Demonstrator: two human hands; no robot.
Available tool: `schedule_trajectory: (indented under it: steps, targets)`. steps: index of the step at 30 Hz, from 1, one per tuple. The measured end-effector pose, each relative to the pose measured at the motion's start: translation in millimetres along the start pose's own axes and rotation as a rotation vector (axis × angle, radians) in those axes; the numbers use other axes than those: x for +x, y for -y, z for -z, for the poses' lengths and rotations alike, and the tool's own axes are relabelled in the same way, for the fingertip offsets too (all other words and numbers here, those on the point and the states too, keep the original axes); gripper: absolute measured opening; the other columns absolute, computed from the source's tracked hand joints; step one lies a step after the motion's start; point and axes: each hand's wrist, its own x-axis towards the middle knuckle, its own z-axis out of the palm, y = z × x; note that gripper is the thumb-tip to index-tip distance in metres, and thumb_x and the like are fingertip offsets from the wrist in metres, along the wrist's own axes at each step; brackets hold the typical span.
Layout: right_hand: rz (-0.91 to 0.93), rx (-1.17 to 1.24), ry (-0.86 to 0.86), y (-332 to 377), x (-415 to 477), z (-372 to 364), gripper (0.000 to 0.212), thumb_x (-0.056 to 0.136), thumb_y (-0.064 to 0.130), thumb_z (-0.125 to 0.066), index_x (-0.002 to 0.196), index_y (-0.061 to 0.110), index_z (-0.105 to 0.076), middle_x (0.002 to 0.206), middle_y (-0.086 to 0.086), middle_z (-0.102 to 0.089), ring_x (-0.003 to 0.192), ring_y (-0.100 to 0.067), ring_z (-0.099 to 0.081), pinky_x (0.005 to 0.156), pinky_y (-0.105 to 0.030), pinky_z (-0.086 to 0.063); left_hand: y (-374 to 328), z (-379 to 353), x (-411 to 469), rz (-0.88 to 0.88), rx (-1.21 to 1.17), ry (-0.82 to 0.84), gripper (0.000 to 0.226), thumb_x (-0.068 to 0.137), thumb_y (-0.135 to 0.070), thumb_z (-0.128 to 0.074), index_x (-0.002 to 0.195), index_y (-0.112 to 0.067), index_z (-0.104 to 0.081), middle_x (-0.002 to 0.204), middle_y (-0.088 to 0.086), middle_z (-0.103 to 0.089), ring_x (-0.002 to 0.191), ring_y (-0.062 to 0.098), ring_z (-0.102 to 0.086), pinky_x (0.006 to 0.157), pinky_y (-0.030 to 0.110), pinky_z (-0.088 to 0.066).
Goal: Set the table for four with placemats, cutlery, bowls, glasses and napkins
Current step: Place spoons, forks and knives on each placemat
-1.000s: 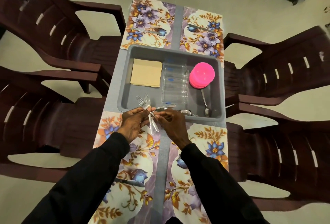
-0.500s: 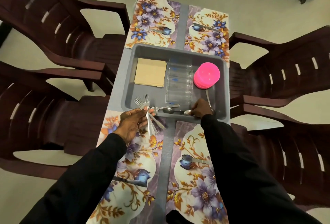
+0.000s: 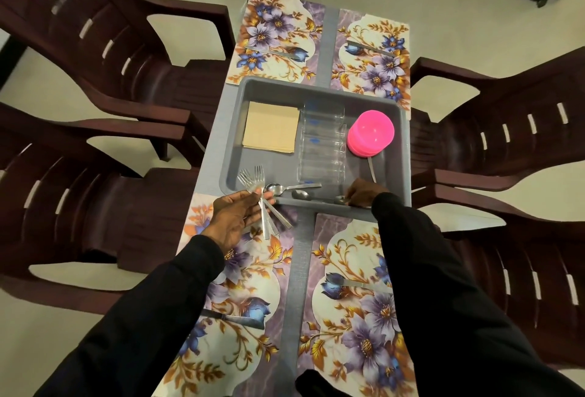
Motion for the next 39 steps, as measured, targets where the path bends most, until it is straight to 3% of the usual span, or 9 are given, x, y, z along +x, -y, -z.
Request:
schedule_trajectory:
  steps: [5,10,15,20,25,30,33,37,39]
  targets:
    - [0.054,0.012,-0.014,-12,-7,6,0.029,0.088,-0.006,-0.061,0.104,0.012,-0.078,0.1,-0.005,-0.072,0.098,-0.02,-0.063,0.082,-0.03,-0.05,2,5,1,0.01,0.003,-0.01,0.023,0.095,-0.008,-0.066,0.116,0.001,-0.071,0.115,0.019,-0.074,0.109,0.032,-0.072,0.1,0.044,-0.056]
    - [0.167,0.095,-0.117,-18,-14,4,0.017,0.082,0.002,-0.078,0.086,0.017,-0.073,0.083,-0.001,-0.069,0.084,-0.015,-0.06,0.076,-0.026,-0.046,6,3,-3,0.0,0.028,0.007,0.022,0.095,-0.01,-0.067,0.115,-0.001,-0.072,0.114,0.018,-0.075,0.107,0.03,-0.073,0.096,0.04,-0.057]
    - [0.264,0.087,-0.172,-27,-22,7,0.015,0.08,0.012,-0.084,0.092,0.012,-0.075,0.085,-0.001,-0.069,0.08,-0.012,-0.061,0.071,-0.024,-0.046,6,4,-7,-0.008,0.036,0.024,0.019,0.096,-0.01,-0.065,0.113,-0.003,-0.072,0.114,0.018,-0.075,0.107,0.03,-0.073,0.095,0.037,-0.057]
    - [0.331,0.029,-0.162,-27,-30,11,0.02,0.083,0.003,-0.079,0.101,0.01,-0.077,0.088,0.0,-0.071,0.08,-0.005,-0.061,0.069,-0.016,-0.045,8,4,-9,-0.009,0.026,0.011,0.024,0.095,-0.009,-0.066,0.117,0.0,-0.071,0.115,0.019,-0.074,0.107,0.032,-0.073,0.094,0.038,-0.057]
    - [0.332,0.021,-0.259,-26,-34,5,0.019,0.081,-0.002,-0.08,0.097,0.009,-0.079,0.087,-0.003,-0.073,0.083,-0.014,-0.067,0.077,-0.029,-0.056,8,1,-13,-0.015,0.02,0.007,0.023,0.094,-0.009,-0.067,0.115,0.001,-0.071,0.112,0.019,-0.075,0.104,0.031,-0.074,0.093,0.039,-0.057]
    - [0.316,0.048,-0.326,-21,-43,0,0.025,0.081,-0.007,-0.076,0.085,0.016,-0.071,0.083,0.0,-0.07,0.076,-0.011,-0.066,0.06,-0.009,-0.047,11,4,-17,-0.028,0.015,0.013,0.023,0.095,-0.008,-0.066,0.116,0.002,-0.07,0.112,0.019,-0.075,0.1,0.03,-0.076,0.086,0.036,-0.061]
    - [0.321,0.079,-0.319,-19,-44,-3,0.022,0.082,0.0,-0.078,0.093,0.018,-0.073,0.087,0.0,-0.071,0.079,-0.013,-0.066,0.067,-0.019,-0.049,12,4,-21,-0.035,0.019,0.01,0.022,0.096,-0.007,-0.065,0.116,0.002,-0.07,0.11,0.018,-0.076,0.097,0.028,-0.076,0.076,0.03,-0.064]
    - [0.333,0.188,-0.329,-12,-52,-4,0.008,0.085,0.024,-0.083,0.089,0.02,-0.078,0.077,0.008,-0.073,0.066,-0.002,-0.062,0.057,-0.009,-0.045,15,3,-26,-0.05,0.033,0.007,0.02,0.095,-0.008,-0.066,0.112,0.002,-0.071,0.111,0.02,-0.075,0.098,0.029,-0.076,0.085,0.035,-0.059]
    - [0.336,0.234,-0.336,-11,-55,-6,0.005,0.088,0.023,-0.079,0.084,0.022,-0.076,0.075,0.01,-0.071,0.066,-0.003,-0.061,0.058,-0.012,-0.046,16,2,-29,-0.052,0.028,0.003,0.021,0.094,-0.009,-0.067,0.112,0.003,-0.071,0.111,0.021,-0.075,0.099,0.03,-0.076,0.088,0.036,-0.056]
